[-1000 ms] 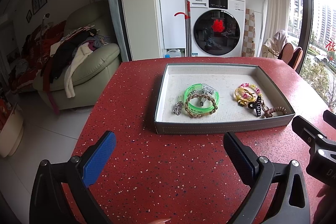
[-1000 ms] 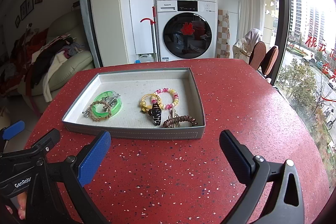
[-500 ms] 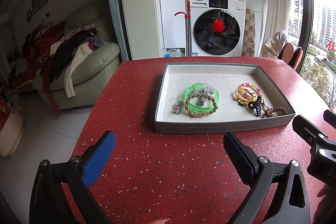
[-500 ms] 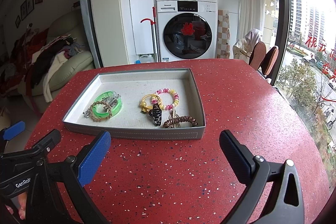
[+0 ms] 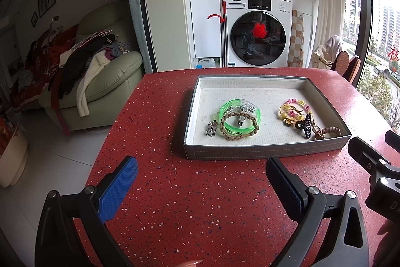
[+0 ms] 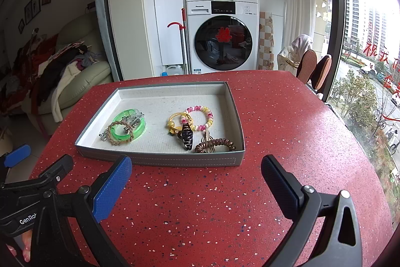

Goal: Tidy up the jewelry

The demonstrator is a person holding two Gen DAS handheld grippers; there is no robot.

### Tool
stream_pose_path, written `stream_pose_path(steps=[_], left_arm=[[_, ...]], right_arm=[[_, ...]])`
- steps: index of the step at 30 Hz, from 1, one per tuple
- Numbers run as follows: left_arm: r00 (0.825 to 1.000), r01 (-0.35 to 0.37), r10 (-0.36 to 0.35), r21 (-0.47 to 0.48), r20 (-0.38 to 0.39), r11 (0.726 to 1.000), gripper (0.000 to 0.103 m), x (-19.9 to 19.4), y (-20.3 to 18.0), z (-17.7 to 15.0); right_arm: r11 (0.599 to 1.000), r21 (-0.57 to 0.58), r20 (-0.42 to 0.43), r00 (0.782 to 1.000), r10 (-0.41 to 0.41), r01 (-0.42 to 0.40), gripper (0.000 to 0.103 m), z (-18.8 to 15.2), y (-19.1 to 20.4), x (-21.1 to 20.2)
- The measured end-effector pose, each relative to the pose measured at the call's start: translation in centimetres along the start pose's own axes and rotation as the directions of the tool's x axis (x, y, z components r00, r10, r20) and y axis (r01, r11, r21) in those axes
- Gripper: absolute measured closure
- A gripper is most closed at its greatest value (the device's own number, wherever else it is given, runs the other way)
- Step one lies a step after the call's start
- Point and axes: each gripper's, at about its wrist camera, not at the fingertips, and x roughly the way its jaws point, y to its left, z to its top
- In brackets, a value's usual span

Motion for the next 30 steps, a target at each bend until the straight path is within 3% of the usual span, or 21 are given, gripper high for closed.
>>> stream_pose_path(steps=[30], left_arm=[[1.0,0.004,-0.004,-0.004,-0.007,1.0,0.0,0.04,-0.02,-0.02]], right_arm=[[1.0,-0.002,-0.001,1.0,-0.001,0.001,0.0,-0.01,0.09,-0.03]])
